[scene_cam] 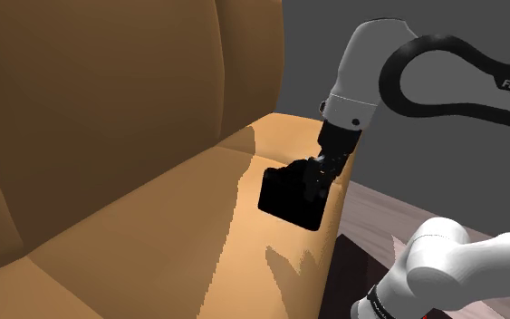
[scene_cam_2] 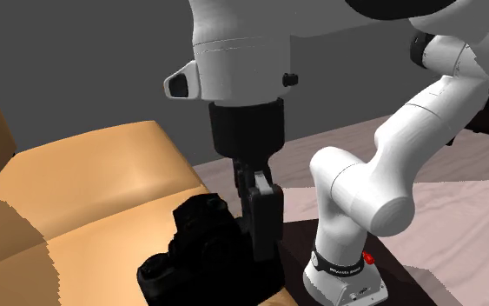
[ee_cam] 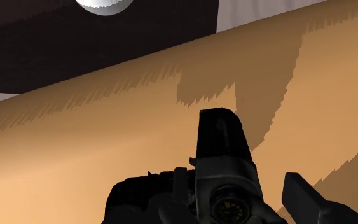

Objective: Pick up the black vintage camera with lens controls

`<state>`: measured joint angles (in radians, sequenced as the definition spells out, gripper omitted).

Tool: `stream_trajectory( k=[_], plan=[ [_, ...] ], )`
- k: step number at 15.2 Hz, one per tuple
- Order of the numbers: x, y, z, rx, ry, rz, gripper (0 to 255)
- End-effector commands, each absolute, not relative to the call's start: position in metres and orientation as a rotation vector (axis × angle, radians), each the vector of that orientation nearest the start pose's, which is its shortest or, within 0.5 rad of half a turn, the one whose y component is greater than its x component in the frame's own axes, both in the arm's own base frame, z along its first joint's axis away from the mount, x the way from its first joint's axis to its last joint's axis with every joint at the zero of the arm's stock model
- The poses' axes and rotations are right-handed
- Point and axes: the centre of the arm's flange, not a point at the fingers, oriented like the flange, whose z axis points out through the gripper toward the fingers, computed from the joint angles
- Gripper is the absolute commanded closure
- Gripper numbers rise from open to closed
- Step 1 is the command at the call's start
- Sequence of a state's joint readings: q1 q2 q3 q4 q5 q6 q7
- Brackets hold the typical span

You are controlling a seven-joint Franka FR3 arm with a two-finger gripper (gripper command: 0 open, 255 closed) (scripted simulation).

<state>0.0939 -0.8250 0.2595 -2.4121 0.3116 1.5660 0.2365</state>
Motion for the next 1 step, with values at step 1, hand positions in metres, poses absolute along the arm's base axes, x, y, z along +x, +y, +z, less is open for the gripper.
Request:
stream_trajectory(
  k=[1],
  plan=[
    [0.2676, 0.1558, 0.5689, -3.031, -0.042, 0.099, 255]
  ],
)
